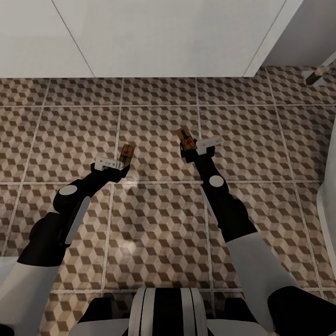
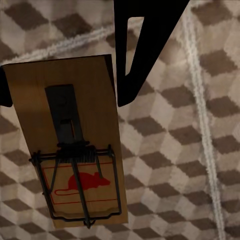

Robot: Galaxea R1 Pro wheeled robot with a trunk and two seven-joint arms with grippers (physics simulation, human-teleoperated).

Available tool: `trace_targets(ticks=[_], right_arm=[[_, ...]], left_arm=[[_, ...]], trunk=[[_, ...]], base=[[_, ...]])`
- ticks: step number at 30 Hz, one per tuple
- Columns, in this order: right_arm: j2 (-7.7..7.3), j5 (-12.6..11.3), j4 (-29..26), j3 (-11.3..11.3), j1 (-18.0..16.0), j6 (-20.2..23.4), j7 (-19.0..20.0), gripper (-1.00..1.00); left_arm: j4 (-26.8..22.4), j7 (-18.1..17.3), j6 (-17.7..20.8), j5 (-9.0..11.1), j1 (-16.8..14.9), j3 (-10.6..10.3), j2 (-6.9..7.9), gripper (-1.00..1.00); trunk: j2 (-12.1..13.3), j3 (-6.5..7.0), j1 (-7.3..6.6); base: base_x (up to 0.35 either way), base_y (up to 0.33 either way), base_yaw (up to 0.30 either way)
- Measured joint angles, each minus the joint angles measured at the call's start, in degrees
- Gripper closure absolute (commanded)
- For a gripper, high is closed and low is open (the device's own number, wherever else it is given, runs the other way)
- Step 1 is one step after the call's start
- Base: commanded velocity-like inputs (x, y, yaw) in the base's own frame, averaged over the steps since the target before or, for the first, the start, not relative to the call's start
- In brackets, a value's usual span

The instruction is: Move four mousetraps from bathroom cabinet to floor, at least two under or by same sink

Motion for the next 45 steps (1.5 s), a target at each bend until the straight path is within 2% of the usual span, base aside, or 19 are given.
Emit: trace_targets(ticks=[5,9,13,31,36,42,45], right_arm=[[-0.01,0.0,-1.84,0.01,0.06,2.65,-0.05,1.0],[-0.01,0.06,-3.95,0.05,0.07,6.94,-0.48,1.0],[-0.01,0.07,-4.96,0.02,0.07,8.03,-1.07,1.0],[-0.15,0.01,-5.16,0.07,0.14,8.42,-1.31,1.0],[-0.11,-0.11,-4.45,0.08,1.12,8.35,-1.3,1.0],[-0.05,-0.11,-4.33,0.08,1.43,8.2,-1.44,1.0],[-0.08,-0.14,-4.29,0.08,1.46,7.2,-2.89,1.0]], left_arm=[[-0.04,0.0,0.0,0.0,0.27,0.0,0.02,1.0],[-0.15,0.0,0.0,0.0,0.34,0.0,0.03,1.0],[-0.32,0.0,0.0,0.0,0.42,0.0,0.02,1.0],[-1.34,0.0,0.04,0.01,0.54,-0.04,-0.04,1.0],[-0.94,0.06,2.86,0.1,0.95,-0.22,-0.69,1.0],[-0.84,0.25,3.39,-0.01,1.79,-0.41,-1.01,1.0],[-0.92,1.76,3.3,-0.08,1.9,-0.37,-1.16,1.0]], trunk=[[-0.05,-0.79,0.11],[-0.11,-0.79,0.21],[-0.16,-0.79,0.31],[-0.29,-0.79,0.57],[-0.29,-0.79,0.57],[-0.29,-0.79,0.57],[-0.29,-0.79,0.57]], base=[[0.0,0.0,0.0],[0.0,0.0,0.0],[0.0,0.0,0.0],[0.0,0.0,0.0],[0.0,0.0,0.0],[0.0,0.0,0.0],[0.0,0.0,0.0]])
